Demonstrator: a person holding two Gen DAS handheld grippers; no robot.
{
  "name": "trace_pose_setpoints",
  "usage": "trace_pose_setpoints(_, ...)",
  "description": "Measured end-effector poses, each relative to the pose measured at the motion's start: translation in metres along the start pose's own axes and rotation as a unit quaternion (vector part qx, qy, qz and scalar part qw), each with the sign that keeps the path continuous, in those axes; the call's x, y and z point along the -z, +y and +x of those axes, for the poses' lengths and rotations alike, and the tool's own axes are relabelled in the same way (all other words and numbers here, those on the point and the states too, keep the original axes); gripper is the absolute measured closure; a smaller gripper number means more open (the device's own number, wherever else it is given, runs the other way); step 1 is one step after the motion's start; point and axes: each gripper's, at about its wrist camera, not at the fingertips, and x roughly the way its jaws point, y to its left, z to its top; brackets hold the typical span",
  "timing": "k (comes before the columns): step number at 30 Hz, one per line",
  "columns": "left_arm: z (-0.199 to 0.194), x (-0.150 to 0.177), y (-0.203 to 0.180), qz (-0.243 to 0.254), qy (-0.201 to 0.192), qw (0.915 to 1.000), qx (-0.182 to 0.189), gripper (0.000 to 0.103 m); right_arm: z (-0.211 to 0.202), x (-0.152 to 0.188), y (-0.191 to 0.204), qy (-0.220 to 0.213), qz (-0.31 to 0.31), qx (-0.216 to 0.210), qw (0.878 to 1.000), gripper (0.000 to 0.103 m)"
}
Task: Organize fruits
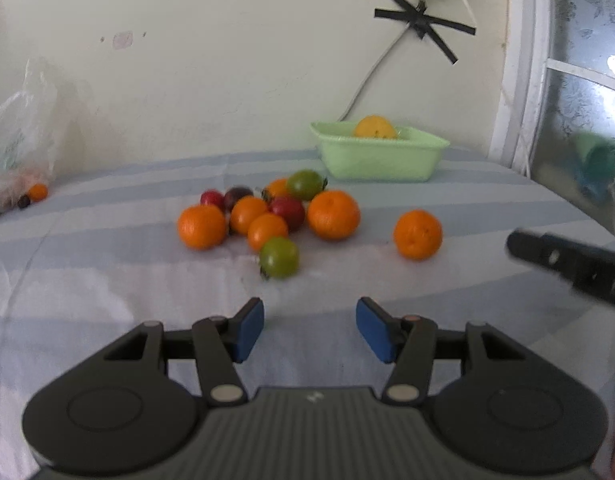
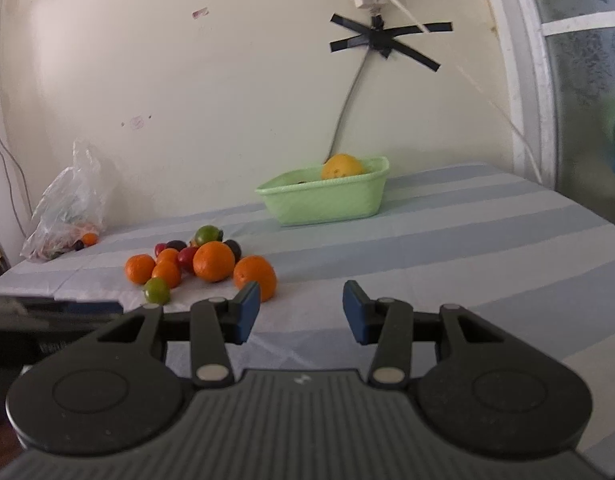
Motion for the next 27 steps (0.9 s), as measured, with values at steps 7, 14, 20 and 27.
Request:
trace_pose_setpoints(7, -0.0050, 0.0043, 0.0060, -0.012, -0.009, 0.9999, 0.000, 0.050, -0.0008, 0.0006, -0.0042, -0.012, 0.012, 0.016, 1.000, 0.055)
trace_pose_setpoints(14, -0.0068, 0.0065, 0.0064, -0.018, -0.012, 0.9998, -0.002, 0.050, -0.0009, 0.0027, -0.0005, -0.011, -0.002, 0.015, 1.000, 0.055)
trace_pose_setpoints(20, -0.0073, 0.0066, 0.0066, -0.021, -0.012, 0.9997, -0.010, 0.050, -0.0025, 0.0026, -0.0030, -0.015, 0.004, 0.012, 1.000, 0.054)
trace_pose_setpoints(27, -0.0095, 0.0051, 0.0096, 0.006, 0.010, 0.9999, -0.008, 0.043, -0.0041, 0.0023, -0.0043, -0.016, 0.005, -0.003, 1.000, 0.054)
